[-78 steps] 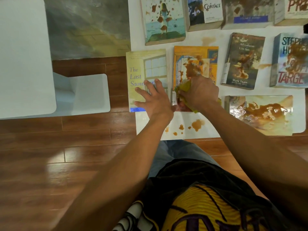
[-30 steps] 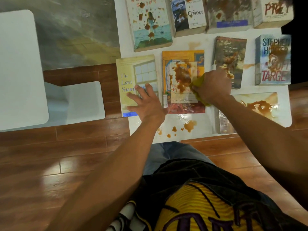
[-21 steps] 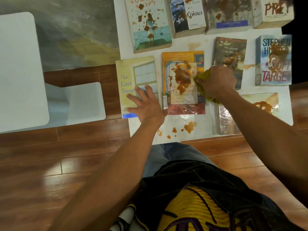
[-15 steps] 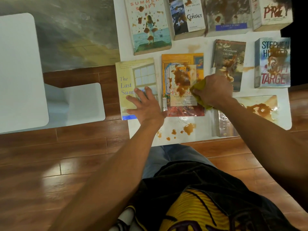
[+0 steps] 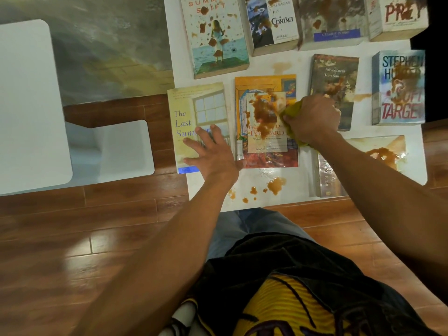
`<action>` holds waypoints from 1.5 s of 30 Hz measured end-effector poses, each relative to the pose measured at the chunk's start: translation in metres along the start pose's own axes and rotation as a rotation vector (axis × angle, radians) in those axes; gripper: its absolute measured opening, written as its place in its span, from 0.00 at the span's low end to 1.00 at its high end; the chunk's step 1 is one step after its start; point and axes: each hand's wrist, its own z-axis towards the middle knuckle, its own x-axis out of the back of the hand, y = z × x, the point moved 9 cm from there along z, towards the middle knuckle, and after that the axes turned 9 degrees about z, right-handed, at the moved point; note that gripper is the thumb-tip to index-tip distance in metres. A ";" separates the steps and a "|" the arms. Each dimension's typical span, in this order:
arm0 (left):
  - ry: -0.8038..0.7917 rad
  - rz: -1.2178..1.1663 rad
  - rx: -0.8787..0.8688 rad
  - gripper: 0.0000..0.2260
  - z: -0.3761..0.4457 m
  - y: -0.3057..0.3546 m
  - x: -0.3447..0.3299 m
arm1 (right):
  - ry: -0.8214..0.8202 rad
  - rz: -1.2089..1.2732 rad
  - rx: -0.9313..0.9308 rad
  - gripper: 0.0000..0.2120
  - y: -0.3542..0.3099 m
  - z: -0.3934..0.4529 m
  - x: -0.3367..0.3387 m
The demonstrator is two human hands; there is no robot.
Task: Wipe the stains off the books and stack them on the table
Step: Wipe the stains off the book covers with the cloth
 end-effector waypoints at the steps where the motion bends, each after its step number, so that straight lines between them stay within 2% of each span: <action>1: 0.000 -0.002 0.000 0.54 0.000 0.000 0.000 | -0.030 -0.028 0.015 0.27 -0.003 -0.005 -0.004; 4: 0.005 -0.001 -0.006 0.54 0.000 0.002 0.001 | -0.188 -0.068 0.065 0.26 -0.004 -0.028 -0.027; 6: -0.006 -0.002 -0.005 0.54 -0.001 0.002 0.000 | -0.215 -0.053 0.084 0.24 -0.005 -0.041 -0.036; 12: 0.004 -0.009 0.002 0.54 0.002 -0.001 0.002 | -0.151 0.010 0.167 0.18 -0.043 -0.051 -0.045; 19: 0.000 0.015 -0.005 0.55 -0.001 0.003 0.000 | -0.111 0.072 -0.035 0.23 0.016 -0.053 -0.042; 26: 0.006 -0.001 -0.004 0.54 0.000 -0.001 0.002 | -0.135 0.102 0.045 0.25 -0.023 -0.051 -0.048; 32: 0.012 -0.013 -0.014 0.55 -0.001 -0.002 0.000 | -0.109 0.096 -0.031 0.22 0.013 -0.043 -0.035; 39: 0.006 -0.041 -0.006 0.55 -0.003 -0.001 0.003 | -0.133 0.111 0.040 0.27 -0.023 -0.043 -0.044; 45: 0.035 -0.047 -0.010 0.55 -0.001 -0.001 0.003 | -0.108 0.073 -0.016 0.24 0.007 -0.037 -0.032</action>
